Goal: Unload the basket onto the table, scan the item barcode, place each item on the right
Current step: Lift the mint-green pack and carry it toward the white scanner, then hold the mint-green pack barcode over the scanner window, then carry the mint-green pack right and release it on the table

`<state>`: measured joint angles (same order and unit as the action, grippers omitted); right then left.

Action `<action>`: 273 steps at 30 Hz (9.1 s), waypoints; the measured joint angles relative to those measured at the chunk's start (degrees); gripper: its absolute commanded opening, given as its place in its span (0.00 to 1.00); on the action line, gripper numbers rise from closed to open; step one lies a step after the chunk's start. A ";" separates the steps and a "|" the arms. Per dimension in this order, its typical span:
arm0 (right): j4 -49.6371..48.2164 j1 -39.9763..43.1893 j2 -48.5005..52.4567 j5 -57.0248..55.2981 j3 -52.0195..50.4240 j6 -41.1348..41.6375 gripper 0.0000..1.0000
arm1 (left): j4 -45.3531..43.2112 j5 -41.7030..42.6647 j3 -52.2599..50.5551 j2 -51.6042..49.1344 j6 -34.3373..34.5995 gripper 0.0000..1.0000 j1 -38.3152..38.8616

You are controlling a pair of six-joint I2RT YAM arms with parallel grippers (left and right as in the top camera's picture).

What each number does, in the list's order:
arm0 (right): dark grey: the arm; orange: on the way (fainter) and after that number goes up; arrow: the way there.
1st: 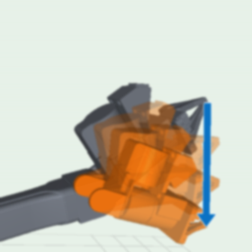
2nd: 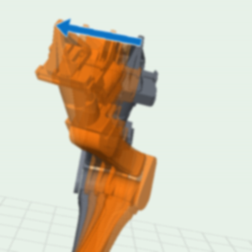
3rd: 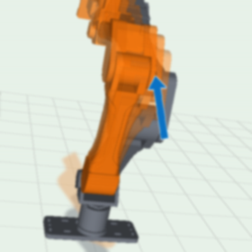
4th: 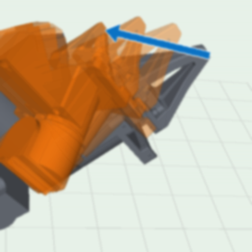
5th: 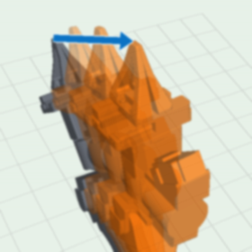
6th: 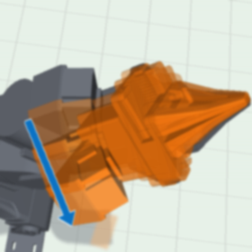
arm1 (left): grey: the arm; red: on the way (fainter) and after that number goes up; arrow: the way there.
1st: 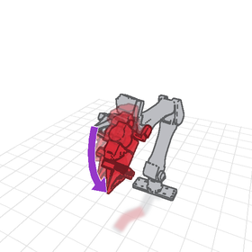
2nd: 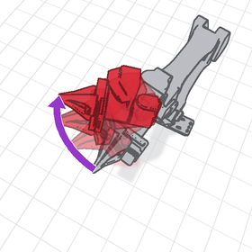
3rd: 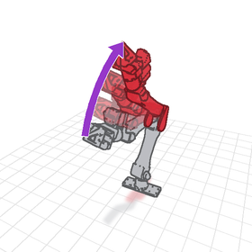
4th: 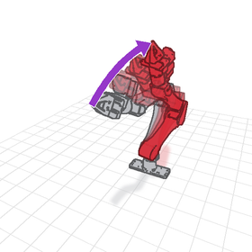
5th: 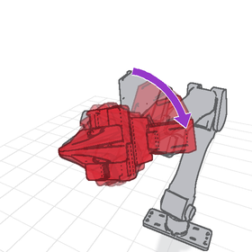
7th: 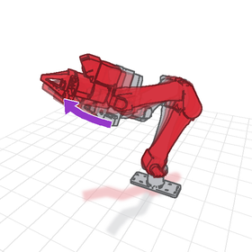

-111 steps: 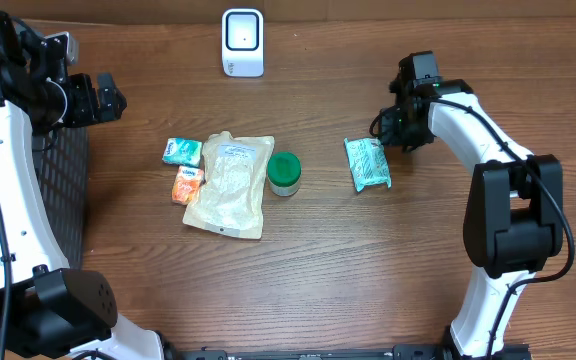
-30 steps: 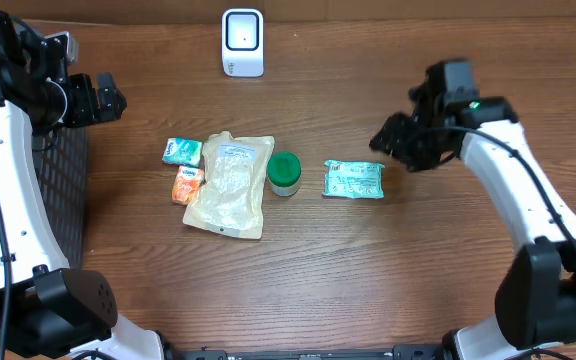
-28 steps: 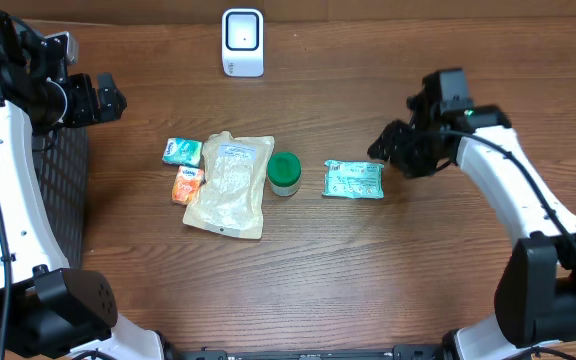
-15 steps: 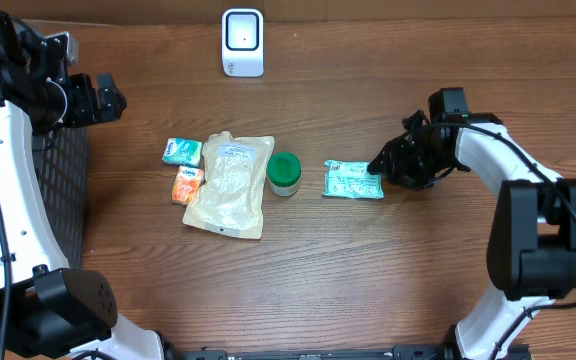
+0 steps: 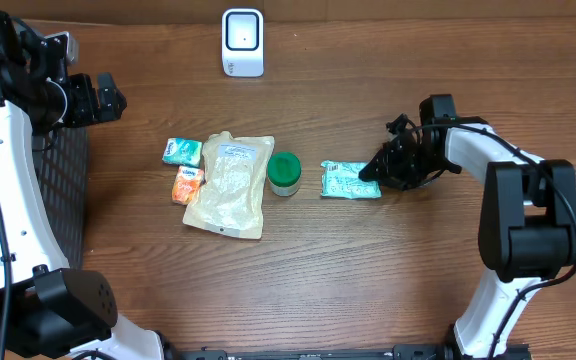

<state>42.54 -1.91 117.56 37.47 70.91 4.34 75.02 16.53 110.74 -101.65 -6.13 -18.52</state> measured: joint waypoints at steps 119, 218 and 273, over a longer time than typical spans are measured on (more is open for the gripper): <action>-26.32 -28.52 23.93 -62.29 69.48 -74.07 0.04 | 0.00 0.00 0.00 0.00 0.02 1.00 0.00; -39.50 -31.26 33.07 -54.34 69.16 -85.13 0.04 | 0.00 0.00 0.00 0.00 0.02 0.99 0.00; 11.17 19.52 -2.51 -30.14 15.56 20.52 0.72 | 0.00 0.00 0.00 0.00 0.00 0.99 0.00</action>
<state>53.71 17.61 115.04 7.33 86.48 24.86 75.02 16.53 110.74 -101.65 -6.13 -18.52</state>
